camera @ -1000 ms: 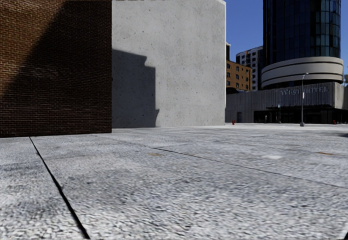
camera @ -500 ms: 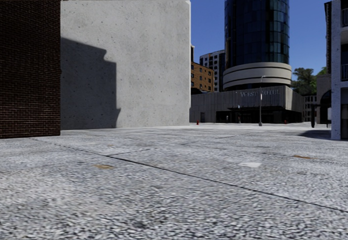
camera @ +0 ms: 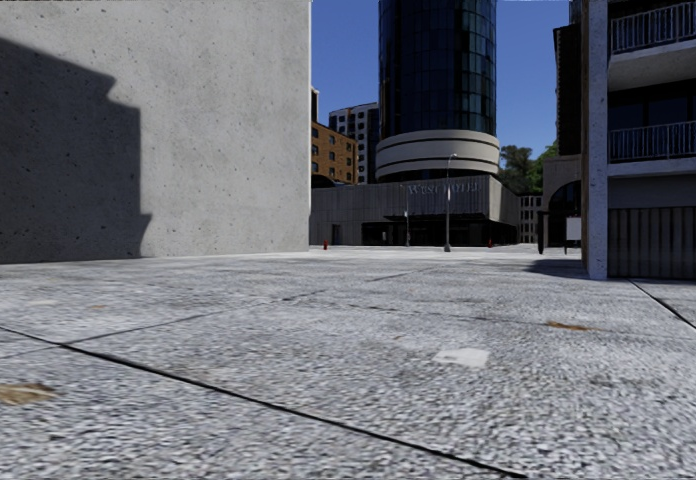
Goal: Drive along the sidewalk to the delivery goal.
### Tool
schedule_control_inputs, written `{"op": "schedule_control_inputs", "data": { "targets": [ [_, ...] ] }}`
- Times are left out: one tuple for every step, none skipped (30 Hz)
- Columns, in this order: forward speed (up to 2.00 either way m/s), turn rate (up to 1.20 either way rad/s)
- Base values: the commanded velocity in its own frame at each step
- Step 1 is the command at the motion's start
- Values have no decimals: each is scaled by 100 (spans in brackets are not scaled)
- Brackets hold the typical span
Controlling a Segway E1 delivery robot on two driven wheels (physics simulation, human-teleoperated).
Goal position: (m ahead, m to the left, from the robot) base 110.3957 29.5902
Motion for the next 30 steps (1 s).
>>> {"op": "schedule_control_inputs", "data": {
  "targets": [
    [200,0],
    [200,0],
    [200,0],
    [200,0],
    [200,0],
    [200,0],
    [200,0],
    [200,0],
    [200,0],
    [200,0],
    [200,0],
    [200,0],
    [200,0],
    [200,0],
    [200,0],
    [200,0],
    [200,0],
    [200,0],
    [200,0],
    [200,0],
    [200,0],
    [200,0],
    [199,0],
    [199,0],
    [198,0],
    [198,0],
    [197,0],
    [197,0],
    [197,0],
    [197,0]
  ]
}}
